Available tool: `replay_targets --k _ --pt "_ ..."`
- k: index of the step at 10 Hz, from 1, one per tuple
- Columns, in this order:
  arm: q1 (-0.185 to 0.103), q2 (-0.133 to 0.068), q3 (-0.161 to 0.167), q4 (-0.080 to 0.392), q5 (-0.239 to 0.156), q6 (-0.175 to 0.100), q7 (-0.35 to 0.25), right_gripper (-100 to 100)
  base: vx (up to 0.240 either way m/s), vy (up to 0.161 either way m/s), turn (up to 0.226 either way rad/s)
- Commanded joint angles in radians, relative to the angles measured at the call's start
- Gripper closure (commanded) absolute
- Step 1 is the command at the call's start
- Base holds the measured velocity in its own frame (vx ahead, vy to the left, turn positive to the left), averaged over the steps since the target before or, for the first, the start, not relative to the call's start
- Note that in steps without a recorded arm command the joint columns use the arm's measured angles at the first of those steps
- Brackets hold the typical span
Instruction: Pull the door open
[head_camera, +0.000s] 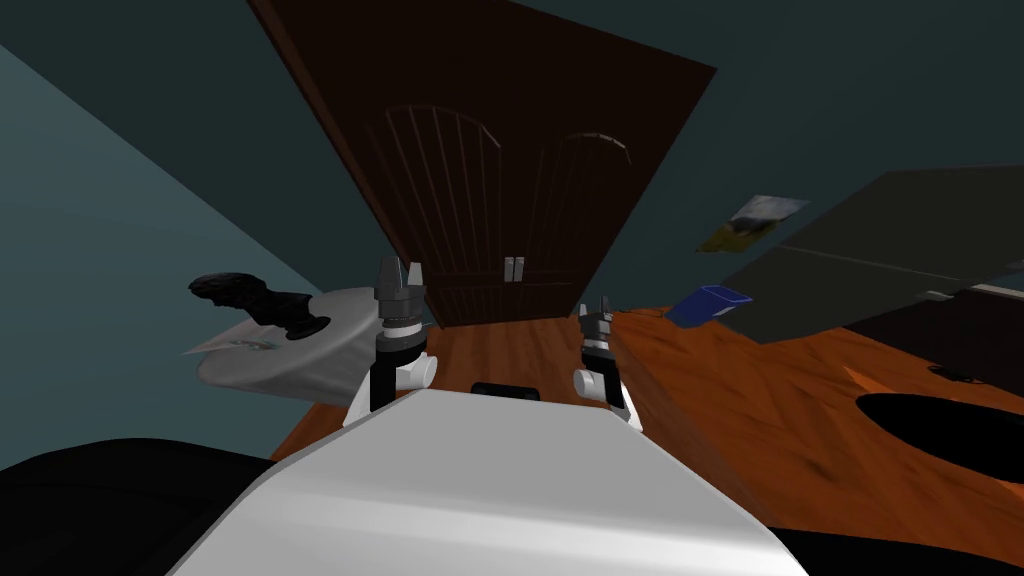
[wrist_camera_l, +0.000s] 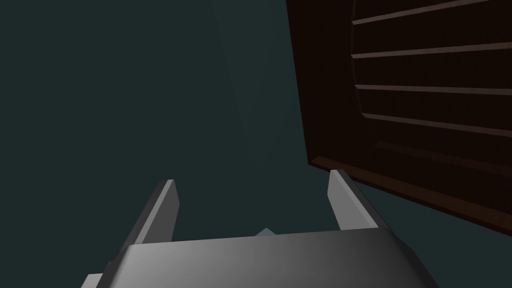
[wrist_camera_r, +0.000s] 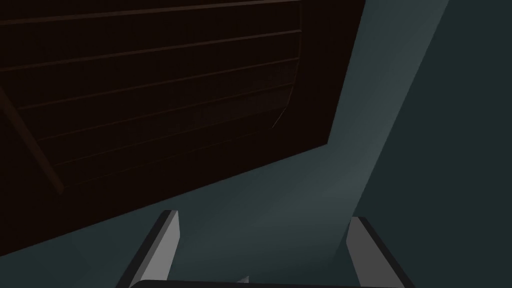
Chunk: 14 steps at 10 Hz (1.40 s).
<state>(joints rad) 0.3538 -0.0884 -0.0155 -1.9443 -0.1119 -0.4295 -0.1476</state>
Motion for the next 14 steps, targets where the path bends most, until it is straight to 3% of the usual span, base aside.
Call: replay_targets --k 1,14 --pt "-0.028 -0.004 0.006 0.039 0.001 0.012 0.005 -100 0.105 0.033 0.042" --pt "-0.227 -0.072 0.049 0.396 -0.004 0.055 0.017 -100 0.102 0.033 0.055"
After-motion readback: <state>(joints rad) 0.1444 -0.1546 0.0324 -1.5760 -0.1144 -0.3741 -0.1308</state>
